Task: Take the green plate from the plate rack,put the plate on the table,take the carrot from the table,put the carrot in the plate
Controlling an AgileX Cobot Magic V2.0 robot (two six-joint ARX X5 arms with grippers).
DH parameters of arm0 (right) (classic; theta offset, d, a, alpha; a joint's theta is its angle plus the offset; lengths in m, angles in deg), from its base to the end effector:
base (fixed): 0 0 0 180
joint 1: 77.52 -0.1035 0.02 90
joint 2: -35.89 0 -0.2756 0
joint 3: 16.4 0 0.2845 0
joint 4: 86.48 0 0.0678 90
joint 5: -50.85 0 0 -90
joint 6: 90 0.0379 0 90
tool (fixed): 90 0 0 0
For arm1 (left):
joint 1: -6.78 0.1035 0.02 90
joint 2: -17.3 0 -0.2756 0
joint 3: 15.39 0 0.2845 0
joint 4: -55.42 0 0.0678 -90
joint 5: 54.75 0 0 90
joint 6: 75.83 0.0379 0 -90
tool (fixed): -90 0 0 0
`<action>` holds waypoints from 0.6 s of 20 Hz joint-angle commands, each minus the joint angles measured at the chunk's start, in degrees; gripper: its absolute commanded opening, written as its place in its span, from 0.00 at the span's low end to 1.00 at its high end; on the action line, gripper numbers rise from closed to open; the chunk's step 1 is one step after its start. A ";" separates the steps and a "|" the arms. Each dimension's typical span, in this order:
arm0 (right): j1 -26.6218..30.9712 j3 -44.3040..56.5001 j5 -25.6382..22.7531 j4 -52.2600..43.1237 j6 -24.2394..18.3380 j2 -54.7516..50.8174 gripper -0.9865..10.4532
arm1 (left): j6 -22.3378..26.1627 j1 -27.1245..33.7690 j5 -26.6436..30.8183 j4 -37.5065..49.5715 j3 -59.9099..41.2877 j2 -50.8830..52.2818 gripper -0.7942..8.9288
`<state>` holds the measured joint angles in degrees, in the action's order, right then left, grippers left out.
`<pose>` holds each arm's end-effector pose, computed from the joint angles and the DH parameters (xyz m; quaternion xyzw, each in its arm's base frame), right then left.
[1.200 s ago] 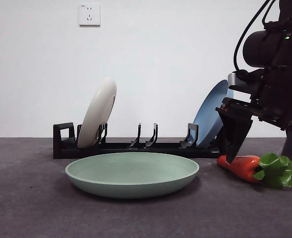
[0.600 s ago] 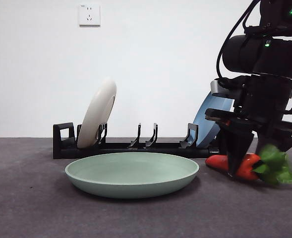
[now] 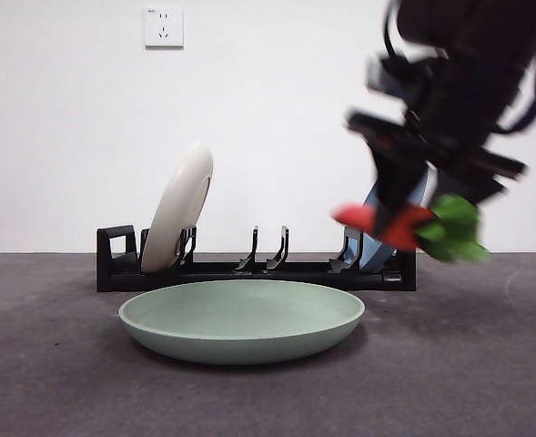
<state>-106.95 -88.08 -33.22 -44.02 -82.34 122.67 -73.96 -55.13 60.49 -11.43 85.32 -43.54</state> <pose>0.2905 0.1684 0.2155 -0.0420 0.4881 0.2341 0.8398 0.1061 -0.1645 0.4802 0.1758 0.1640 -0.3086 0.9203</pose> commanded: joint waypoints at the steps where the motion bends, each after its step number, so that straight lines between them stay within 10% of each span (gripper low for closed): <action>1: -4.20 0.17 0.09 -3.28 3.23 1.20 0.07 | -0.39 0.07 0.02 0.09 0.00 0.02 0.55; 12: -14.21 0.17 -1.97 -18.16 8.02 15.74 0.07 | -0.39 0.07 -0.02 -2.03 0.00 0.02 0.55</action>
<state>-121.00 -88.12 -34.92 -61.97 -74.97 137.80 -73.96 -55.13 60.38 -13.55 85.32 -43.54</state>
